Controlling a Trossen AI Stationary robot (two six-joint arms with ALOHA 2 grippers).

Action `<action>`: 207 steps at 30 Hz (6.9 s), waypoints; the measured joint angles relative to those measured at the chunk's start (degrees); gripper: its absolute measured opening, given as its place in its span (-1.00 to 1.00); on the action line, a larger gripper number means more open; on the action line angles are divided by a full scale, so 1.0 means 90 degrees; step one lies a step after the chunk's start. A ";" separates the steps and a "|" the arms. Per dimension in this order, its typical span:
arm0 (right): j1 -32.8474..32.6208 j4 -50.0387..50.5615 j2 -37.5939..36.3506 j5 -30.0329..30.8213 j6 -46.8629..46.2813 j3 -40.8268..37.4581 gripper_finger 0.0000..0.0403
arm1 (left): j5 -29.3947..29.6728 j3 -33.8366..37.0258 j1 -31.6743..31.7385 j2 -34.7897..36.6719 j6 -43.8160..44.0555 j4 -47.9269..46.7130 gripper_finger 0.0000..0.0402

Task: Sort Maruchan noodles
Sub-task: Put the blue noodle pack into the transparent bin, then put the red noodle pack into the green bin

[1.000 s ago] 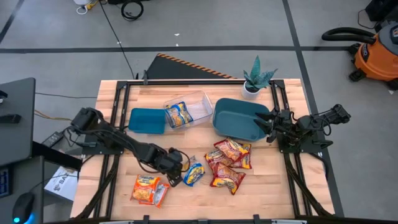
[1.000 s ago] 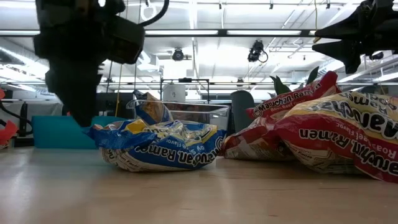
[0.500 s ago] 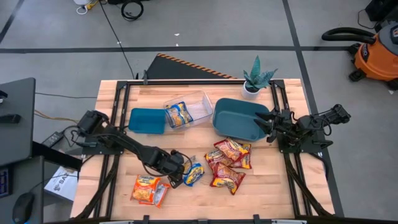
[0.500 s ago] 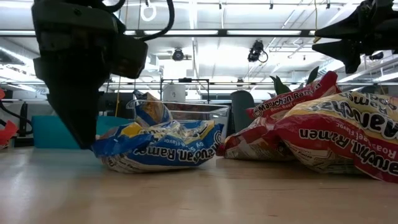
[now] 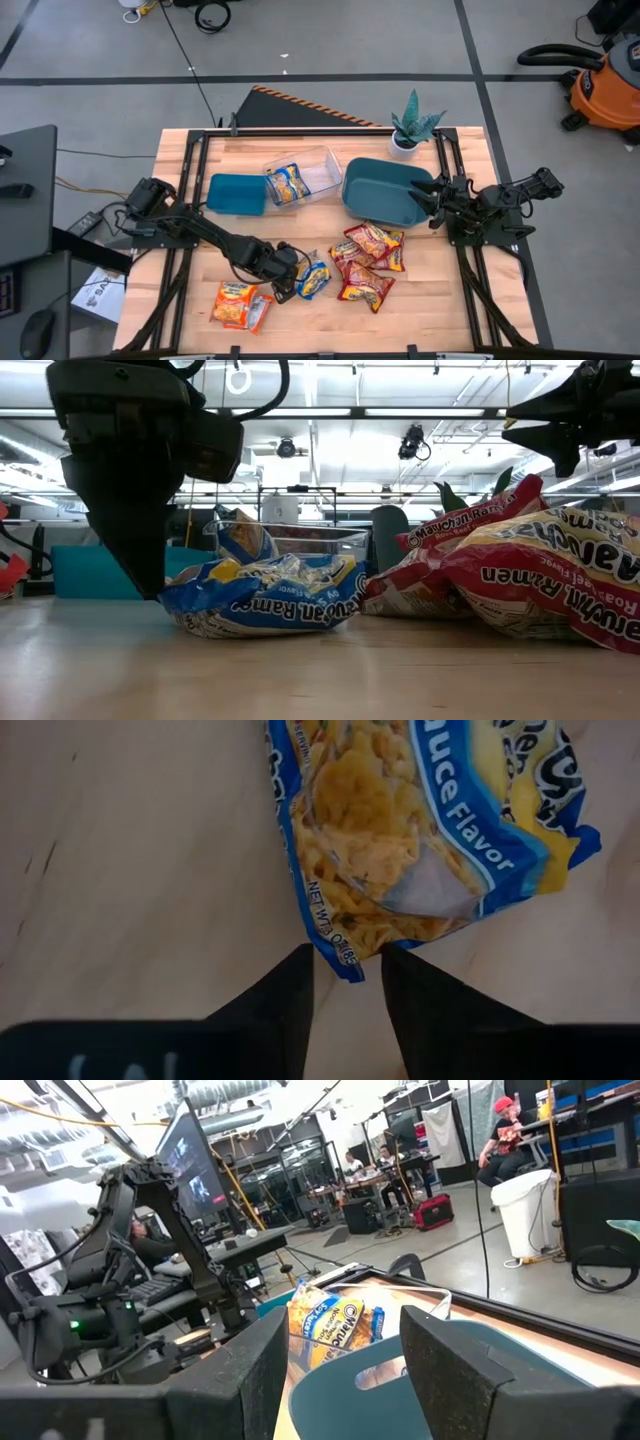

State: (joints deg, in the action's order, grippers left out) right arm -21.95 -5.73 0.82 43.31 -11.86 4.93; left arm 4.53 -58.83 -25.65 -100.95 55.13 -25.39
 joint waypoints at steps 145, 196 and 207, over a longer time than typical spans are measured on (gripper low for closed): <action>-0.0001 -0.0263 0.0002 -0.0116 0.0000 0.0002 -0.01 | 0.0846 -0.1638 0.2692 -0.0058 -0.8163 0.0413 -0.37; 0.0001 -0.0312 0.0000 -0.0119 0.0000 0.0002 -0.01 | 0.1921 -0.0899 0.1540 -0.1272 -1.1321 0.3813 -0.38; -0.0001 -0.0365 0.0000 -0.0114 0.0000 0.0002 -0.01 | 0.2236 -0.0900 0.1664 -0.1479 -1.1338 0.4045 -0.38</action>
State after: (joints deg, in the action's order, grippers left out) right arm -21.96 -9.02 0.82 42.28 -11.86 4.95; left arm 24.66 -66.93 -10.67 -114.25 -46.91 11.01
